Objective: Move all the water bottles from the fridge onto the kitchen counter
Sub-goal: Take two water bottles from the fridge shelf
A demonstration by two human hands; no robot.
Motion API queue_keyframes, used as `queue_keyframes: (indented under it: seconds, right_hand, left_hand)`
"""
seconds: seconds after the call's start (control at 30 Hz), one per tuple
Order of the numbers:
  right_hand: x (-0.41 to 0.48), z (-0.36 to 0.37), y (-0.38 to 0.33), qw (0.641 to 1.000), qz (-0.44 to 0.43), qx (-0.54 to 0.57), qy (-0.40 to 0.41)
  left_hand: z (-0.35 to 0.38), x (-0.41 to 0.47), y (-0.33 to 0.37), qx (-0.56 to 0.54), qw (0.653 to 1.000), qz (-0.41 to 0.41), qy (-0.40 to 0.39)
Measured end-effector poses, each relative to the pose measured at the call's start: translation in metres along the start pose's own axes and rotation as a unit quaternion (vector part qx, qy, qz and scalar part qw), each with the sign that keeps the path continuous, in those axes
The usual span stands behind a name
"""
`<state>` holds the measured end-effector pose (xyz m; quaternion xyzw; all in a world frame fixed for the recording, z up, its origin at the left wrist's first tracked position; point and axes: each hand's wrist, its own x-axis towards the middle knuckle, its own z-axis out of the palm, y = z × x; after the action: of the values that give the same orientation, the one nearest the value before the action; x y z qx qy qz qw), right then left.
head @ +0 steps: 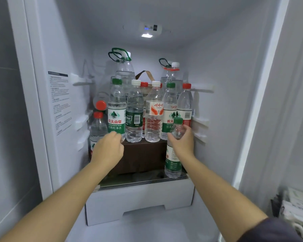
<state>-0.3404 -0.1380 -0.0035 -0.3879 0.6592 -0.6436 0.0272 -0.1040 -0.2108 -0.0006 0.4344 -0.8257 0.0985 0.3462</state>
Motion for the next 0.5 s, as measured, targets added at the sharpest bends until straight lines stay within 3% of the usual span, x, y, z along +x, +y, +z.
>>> queue_keyframes:
  seconds: [0.1, 0.2, 0.5]
  right_hand:
    - [0.008, 0.006, -0.011, 1.000, -0.013, -0.012, -0.022]
    - [0.007, 0.007, -0.006, 0.999, -0.022, -0.018, -0.024]
    - [0.011, 0.002, 0.001, 0.998, -0.043, 0.007, -0.043]
  left_hand:
    - [-0.033, 0.019, 0.003, 0.079, 0.994, 0.010, 0.076]
    - [-0.061, 0.047, 0.007, 0.181, 0.978, 0.016, 0.101]
    - [-0.074, 0.095, -0.004, 0.313, 0.948, -0.058, -0.023]
